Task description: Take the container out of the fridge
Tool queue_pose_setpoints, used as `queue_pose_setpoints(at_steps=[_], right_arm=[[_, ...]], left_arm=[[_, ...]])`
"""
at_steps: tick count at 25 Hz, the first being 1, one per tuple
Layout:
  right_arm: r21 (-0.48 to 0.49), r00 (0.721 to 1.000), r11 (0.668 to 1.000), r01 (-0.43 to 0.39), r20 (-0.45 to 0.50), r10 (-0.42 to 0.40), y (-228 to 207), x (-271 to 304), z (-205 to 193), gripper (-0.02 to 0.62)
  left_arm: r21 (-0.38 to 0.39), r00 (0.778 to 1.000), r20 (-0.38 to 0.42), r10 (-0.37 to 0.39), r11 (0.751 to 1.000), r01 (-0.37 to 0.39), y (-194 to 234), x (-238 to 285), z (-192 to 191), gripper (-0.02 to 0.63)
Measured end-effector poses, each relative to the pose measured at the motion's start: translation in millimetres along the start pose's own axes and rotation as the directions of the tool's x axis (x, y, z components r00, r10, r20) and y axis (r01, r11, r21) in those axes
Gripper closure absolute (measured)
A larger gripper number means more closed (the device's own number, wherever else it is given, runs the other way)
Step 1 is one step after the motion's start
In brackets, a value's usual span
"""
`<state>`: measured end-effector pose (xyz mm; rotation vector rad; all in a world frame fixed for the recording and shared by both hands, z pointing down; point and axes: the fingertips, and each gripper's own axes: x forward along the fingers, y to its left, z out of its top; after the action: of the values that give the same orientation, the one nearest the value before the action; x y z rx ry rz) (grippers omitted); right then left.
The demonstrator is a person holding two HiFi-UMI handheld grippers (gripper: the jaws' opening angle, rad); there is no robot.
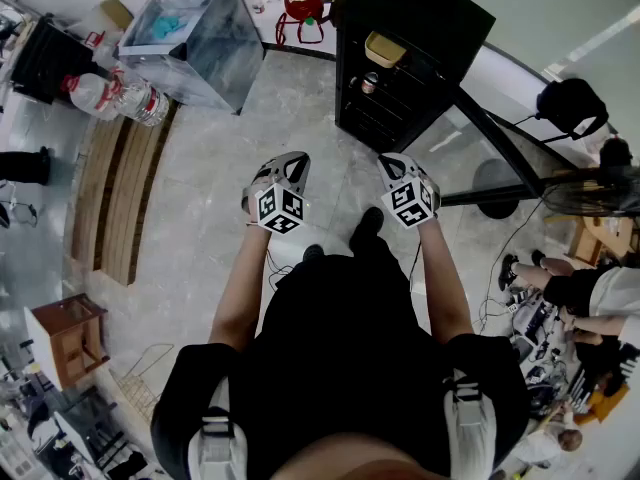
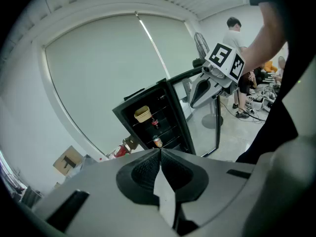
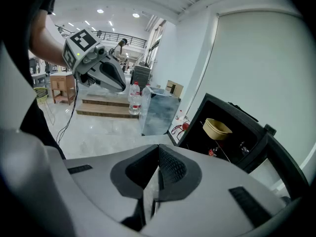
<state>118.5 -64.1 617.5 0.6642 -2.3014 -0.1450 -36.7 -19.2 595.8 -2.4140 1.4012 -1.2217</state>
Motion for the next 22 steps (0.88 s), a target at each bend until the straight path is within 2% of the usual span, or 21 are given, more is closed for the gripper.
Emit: queue_pose_setpoints(at_steps=[6, 12, 22], right_arm=[[-0.012, 0.999, 0.999, 0.036, 0.012, -0.036, 75.9, -8.2, 29.6, 0.597], [0.004, 0.998, 0.998, 0.055, -0.008, -0.055, 131.4, -19.8, 36.3, 0.597], [0.030, 0.992, 0.992, 0.123, -0.023, -0.123, 158.1, -38.4, 26.2, 0.597]], left_arm=[[-0.023, 1.000, 0.024, -0.002, 1.000, 0.003, -2.5, -58.9, -50.7, 0.581], [-0.016, 0.998, 0.062, -0.028, 0.999, 0.029, -5.2, -87.6, -68.8, 0.581], [0.024, 0.992, 0.110, -0.067, 0.998, 0.065, -23.1, -98.3, -69.7, 0.581]])
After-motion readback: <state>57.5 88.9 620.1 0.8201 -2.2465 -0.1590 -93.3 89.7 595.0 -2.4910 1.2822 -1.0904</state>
